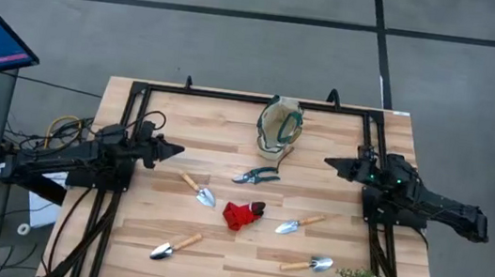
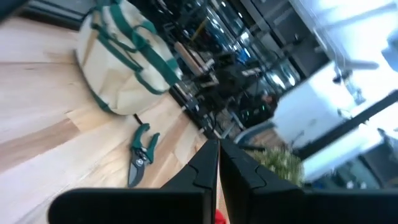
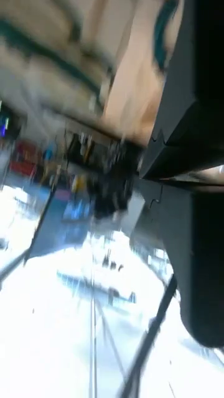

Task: Pick & Place Garden tools in Gardening bag
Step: Put the trowel into the side pocket of the gardening bag

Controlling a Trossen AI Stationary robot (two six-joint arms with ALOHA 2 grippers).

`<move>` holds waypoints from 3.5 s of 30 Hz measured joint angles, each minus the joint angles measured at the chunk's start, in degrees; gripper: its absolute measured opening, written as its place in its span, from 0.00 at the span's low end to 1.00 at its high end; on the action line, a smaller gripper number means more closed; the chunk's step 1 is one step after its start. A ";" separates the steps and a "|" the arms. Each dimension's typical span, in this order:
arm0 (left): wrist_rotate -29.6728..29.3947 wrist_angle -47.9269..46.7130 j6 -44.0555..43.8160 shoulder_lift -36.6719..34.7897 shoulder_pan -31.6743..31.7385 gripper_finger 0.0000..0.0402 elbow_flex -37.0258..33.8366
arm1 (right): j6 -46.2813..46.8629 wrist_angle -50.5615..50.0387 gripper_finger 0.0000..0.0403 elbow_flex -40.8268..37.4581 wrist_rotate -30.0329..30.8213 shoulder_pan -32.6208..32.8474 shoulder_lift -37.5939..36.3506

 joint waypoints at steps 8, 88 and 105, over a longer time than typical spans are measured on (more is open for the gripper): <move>-1.71 0.82 -2.52 -0.01 0.00 0.04 -0.02 | -6.80 1.42 0.16 7.01 0.32 2.70 3.07; -1.88 4.19 -4.06 4.85 0.00 0.04 0.00 | -50.44 -44.04 0.14 48.72 6.63 31.56 94.35; -1.68 6.88 -4.06 4.85 0.00 0.04 0.00 | -64.69 -11.26 0.14 41.82 23.62 7.84 58.17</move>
